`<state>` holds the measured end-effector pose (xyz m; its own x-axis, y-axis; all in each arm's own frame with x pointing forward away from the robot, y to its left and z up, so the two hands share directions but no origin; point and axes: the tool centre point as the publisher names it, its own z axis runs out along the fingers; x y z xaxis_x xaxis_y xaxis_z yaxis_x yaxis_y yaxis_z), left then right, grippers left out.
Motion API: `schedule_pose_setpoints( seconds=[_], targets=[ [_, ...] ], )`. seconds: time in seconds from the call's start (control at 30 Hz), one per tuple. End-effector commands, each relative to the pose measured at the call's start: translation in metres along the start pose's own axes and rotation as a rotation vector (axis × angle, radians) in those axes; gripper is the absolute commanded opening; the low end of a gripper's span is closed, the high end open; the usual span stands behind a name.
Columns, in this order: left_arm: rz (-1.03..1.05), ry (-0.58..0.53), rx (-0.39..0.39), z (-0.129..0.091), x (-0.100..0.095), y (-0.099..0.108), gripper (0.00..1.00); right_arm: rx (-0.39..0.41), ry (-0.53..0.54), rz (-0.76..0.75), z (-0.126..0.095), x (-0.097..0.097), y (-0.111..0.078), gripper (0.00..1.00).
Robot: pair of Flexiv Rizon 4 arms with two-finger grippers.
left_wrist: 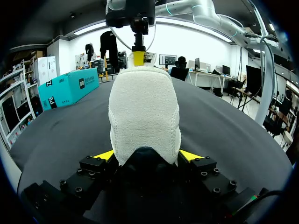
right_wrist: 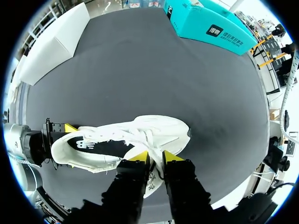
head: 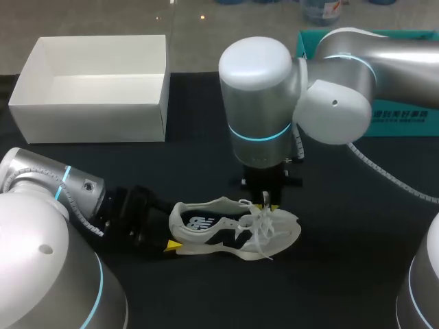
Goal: Take the shoe out of the shoebox, open the shoe tongue, remove and reinsert the insole, then place the shoe into the shoebox
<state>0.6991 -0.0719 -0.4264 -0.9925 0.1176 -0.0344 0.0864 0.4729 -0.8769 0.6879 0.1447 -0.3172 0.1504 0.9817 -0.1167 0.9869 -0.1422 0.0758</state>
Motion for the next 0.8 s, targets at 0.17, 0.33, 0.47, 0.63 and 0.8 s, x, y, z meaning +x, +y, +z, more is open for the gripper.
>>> schedule_pose_setpoints(
  seconds=[0.17,0.33,0.47,0.63,0.8],
  targets=[
    [0.0,-0.001,-0.004,0.009,0.005,0.006,0.0,-0.022,0.0,0.397,-0.005,0.011,-0.005,0.24],
    [0.0,-0.001,-0.004,0.009,0.005,0.006,0.0,-0.029,0.018,0.395,-0.009,0.018,-0.011,0.28],
    [0.0,-0.001,-0.004,0.009,0.005,0.006,0.0,-0.027,0.033,0.397,-0.009,0.019,-0.015,0.34],
    [0.0,-0.001,-0.004,0.009,0.005,0.006,0.0,-0.025,0.047,0.403,-0.008,0.022,-0.021,0.34],
    [0.0,-0.001,-0.004,0.009,0.005,0.006,0.0,-0.021,0.048,0.417,-0.008,0.017,-0.027,0.0]
  ],
)
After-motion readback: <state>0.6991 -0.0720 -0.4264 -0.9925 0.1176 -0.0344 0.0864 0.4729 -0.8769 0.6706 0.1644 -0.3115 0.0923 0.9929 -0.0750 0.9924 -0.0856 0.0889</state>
